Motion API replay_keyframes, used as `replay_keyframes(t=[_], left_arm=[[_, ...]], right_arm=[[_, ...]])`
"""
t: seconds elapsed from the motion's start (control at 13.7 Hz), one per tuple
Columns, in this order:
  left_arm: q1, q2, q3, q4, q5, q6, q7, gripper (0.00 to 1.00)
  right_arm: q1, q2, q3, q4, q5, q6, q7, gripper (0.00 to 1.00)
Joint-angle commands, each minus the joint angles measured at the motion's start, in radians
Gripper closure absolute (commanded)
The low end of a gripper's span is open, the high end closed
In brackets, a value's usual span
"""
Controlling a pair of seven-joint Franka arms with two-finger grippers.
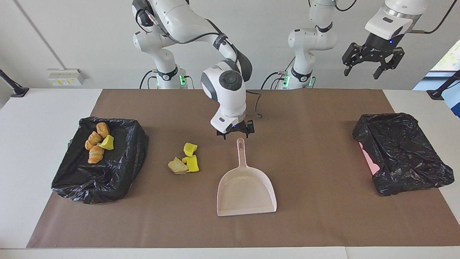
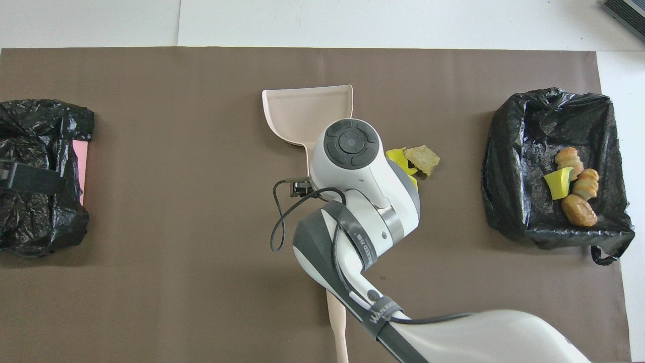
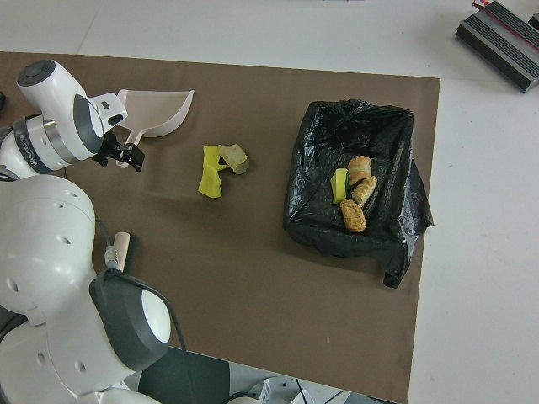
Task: Sweep and dump trash in bin
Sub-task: 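Return the dustpan to the table center with the right gripper and release, then grasp the dustpan with the left gripper while the right gripper grasps the brush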
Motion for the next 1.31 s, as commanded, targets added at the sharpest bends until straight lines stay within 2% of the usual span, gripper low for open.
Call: replay_keyframes(t=[0.0,0.29,0.44,0.66,0.73,1.02,1.09,1.17,1.24], left_arm=[[-0.015,-0.029,0.009,-0.030,0.016,0.001,-0.004,0.00],[-0.016,-0.003,0.007,-0.024,0.014,0.064,0.002,0.00],[-0.048,0.031,0.000,-0.020,0.011,0.099,0.002,0.00],[-0.113,0.100,-0.002,-0.009,0.013,0.210,-0.003,0.00],[-0.165,0.135,0.000,-0.009,0.023,0.228,-0.006,0.00],[-0.223,0.203,-0.002,-0.021,0.013,0.383,-0.012,0.00],[-0.245,0.220,-0.002,-0.027,0.011,0.411,-0.017,0.00],[-0.268,0.236,-0.002,-0.029,0.011,0.420,-0.024,0.00],[-0.297,0.264,-0.002,-0.029,0.011,0.446,-0.038,0.00]], right_arm=[[0.014,-0.272,0.004,-0.302,0.069,0.001,-0.047,0.00],[0.148,-0.499,0.002,-0.596,0.173,0.005,-0.038,0.00],[0.201,-0.570,0.002,-0.707,0.245,0.047,-0.036,0.00],[0.276,-0.571,0.004,-0.810,0.254,0.130,0.006,0.00],[0.293,-0.576,0.004,-0.836,0.270,0.142,0.017,0.00],[0.343,-0.549,0.004,-0.871,0.291,0.226,0.049,0.00],[0.346,-0.545,0.004,-0.870,0.291,0.219,0.040,0.16],[0.343,-0.541,0.002,-0.870,0.291,0.217,0.033,0.40],[0.343,-0.536,0.002,-0.871,0.291,0.217,0.031,0.56]])
